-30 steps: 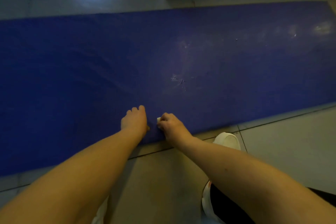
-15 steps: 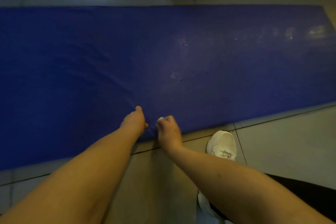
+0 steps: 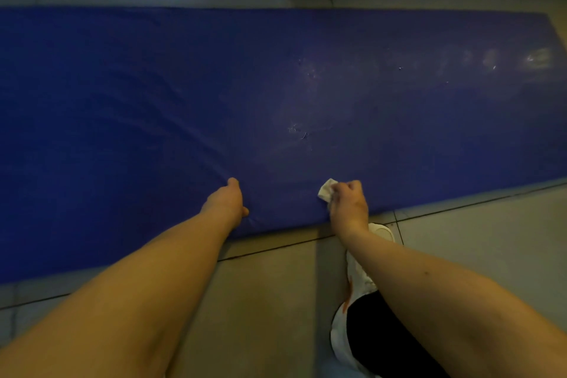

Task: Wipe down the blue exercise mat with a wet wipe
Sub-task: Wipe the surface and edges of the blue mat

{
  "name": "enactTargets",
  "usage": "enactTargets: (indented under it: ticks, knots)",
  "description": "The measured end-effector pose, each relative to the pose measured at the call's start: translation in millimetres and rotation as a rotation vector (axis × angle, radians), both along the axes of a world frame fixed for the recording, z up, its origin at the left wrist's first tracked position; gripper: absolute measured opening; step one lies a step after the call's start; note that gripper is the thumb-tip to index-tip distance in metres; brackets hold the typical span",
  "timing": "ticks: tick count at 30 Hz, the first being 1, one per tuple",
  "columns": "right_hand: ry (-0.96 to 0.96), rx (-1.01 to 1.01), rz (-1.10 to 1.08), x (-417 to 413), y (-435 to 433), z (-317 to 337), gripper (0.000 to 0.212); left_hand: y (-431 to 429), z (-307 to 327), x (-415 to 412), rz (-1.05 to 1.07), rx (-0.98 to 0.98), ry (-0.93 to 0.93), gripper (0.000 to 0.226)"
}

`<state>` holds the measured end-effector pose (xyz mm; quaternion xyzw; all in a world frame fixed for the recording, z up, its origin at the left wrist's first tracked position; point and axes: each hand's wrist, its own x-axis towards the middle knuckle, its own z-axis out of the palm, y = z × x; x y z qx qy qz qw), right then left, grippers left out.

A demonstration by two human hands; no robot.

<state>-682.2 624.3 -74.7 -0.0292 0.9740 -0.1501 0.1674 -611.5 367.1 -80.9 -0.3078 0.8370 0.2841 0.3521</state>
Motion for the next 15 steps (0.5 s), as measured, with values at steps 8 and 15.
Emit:
enactTargets:
  ticks: [8, 15]
  knots:
    - [-0.095, -0.283, 0.308, 66.6, -88.9, -14.0, 0.024, 1.9, 4.5, 4.0, -0.078, -0.072, 0.019, 0.051]
    - [-0.114, -0.325, 0.373, 57.7, -81.4, -9.4, 0.024, 4.2, 7.3, 3.4, -0.099, -0.085, 0.038, 0.055]
